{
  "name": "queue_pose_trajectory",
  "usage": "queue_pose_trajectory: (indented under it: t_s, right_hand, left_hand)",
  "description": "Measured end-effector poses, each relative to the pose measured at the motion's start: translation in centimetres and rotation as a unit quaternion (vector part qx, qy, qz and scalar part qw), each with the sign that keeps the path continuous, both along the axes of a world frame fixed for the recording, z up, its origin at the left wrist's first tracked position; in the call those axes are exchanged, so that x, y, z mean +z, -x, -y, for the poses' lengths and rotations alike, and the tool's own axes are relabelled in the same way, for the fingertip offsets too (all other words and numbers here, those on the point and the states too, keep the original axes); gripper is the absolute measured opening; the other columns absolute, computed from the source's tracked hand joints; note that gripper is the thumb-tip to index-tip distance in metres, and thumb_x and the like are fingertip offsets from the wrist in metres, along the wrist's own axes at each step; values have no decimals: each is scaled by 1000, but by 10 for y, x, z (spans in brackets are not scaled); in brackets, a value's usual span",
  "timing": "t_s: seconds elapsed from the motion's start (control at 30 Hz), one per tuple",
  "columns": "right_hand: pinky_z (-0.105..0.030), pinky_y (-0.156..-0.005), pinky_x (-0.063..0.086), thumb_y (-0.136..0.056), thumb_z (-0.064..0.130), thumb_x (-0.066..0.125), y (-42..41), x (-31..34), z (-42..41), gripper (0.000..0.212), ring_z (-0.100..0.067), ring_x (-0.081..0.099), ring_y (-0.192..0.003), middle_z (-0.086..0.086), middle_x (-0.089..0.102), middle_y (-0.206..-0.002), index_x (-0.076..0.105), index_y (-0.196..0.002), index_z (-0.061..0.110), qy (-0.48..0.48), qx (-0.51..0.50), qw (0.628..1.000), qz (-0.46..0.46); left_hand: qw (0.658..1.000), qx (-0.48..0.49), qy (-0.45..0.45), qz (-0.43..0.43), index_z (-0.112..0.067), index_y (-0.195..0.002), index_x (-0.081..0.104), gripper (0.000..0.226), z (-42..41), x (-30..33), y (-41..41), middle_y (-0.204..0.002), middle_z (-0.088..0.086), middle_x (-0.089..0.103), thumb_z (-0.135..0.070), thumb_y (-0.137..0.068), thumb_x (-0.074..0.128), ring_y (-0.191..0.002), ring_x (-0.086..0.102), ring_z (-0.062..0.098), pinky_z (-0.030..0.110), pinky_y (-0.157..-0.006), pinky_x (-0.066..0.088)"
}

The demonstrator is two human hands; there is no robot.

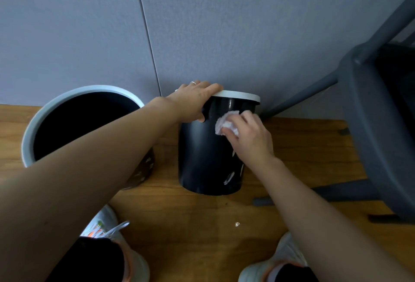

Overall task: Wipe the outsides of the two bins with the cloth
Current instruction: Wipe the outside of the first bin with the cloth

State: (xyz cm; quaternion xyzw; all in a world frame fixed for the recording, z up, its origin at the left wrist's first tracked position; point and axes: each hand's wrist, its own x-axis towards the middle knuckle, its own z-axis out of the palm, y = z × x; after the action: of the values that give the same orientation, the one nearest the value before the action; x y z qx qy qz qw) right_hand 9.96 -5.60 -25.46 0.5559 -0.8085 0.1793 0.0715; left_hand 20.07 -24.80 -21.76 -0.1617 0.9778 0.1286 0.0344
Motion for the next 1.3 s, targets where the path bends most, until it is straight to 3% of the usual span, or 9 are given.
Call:
queue_pose_trajectory:
  t_s: [0.13, 0.33, 0.4, 0.53, 0.77, 0.83, 0.97, 1.1, 1.3]
  right_hand:
    - [-23, -67, 49, -89, 35, 62, -23, -17, -31, 29, -14, 52, -93, -2, 53, -107, 58, -114, 22, -75, 64, 995, 18]
    - [-28, -55, 53, -71, 25, 83, -40, -31, -68, 28, -16, 56, -75, -3, 59, -89, 69, -94, 18, -121, 242, 962, -47]
    - [-30, -58, 54, -68, 23, 85, -31, -25, -60, 32, -18, 58, -80, -4, 58, -94, 69, -96, 16, -93, 203, 972, -77]
    - [-27, -60, 50, -84, 25, 71, -15, -15, -46, 24, -18, 54, -82, -4, 58, -95, 66, -106, 15, -29, 74, 997, 11]
    - [-15, -57, 42, -79, 30, 74, -45, -44, -83, 23, -9, 54, -77, 3, 57, -91, 64, -99, 24, -164, 218, 962, 2]
    - [-15, -56, 36, -78, 31, 76, -47, -47, -86, 24, -8, 52, -74, 5, 57, -88, 65, -98, 26, -158, 222, 962, 1]
    - [-18, -55, 47, -71, 29, 84, -44, -43, -84, 31, -11, 56, -75, 1, 60, -88, 67, -95, 20, -132, 219, 967, -17]
    - [-20, -55, 49, -75, 30, 81, -42, -40, -84, 28, -12, 58, -75, -1, 62, -88, 68, -97, 17, -108, 216, 970, 3]
    - [-22, -56, 52, -76, 29, 81, -43, -37, -83, 28, -14, 59, -76, -2, 63, -90, 69, -98, 16, -102, 207, 973, 8]
  left_hand:
    - [1000, 3, -4, 0, -28, -139, 29, 90, 2, 0, 0, -126, 4, 47, -19, -68, 83, -119, 42, 29, 49, -97, 39]
    - [1000, -8, -11, -8, -28, -137, 29, 90, 0, 0, 1, -128, 4, 46, -20, -67, 84, -117, 42, 28, 49, -97, 39]
    - [1000, -2, -16, -7, -27, -137, 31, 90, 0, 1, 0, -127, 5, 47, -19, -66, 84, -117, 42, 28, 49, -98, 38]
    - [1000, -2, -26, -5, -26, -137, 31, 88, 2, 2, -2, -126, 5, 48, -17, -67, 84, -116, 43, 28, 49, -99, 38]
    - [999, 5, -41, -2, -25, -135, 33, 84, 2, 5, -3, -126, 4, 48, -16, -68, 83, -116, 43, 27, 47, -100, 37]
    - [999, 12, -52, -3, -23, -132, 35, 79, 1, 6, -4, -125, 4, 48, -15, -68, 81, -114, 43, 27, 49, -99, 37]
    - [992, 74, -89, -42, -18, -119, 37, 58, -5, 0, -6, -115, 4, 48, -18, -71, 71, -108, 42, 29, 48, -98, 35]
    - [986, 98, -123, -46, -22, -105, 35, 66, -3, -5, -10, -107, 1, 46, -42, -64, 82, -100, 38, 24, 43, -92, 34]
    - [995, 53, -62, -48, -20, -121, 39, 76, -6, -2, -2, -120, 0, 50, -37, -62, 83, -108, 40, 25, 48, -99, 33]
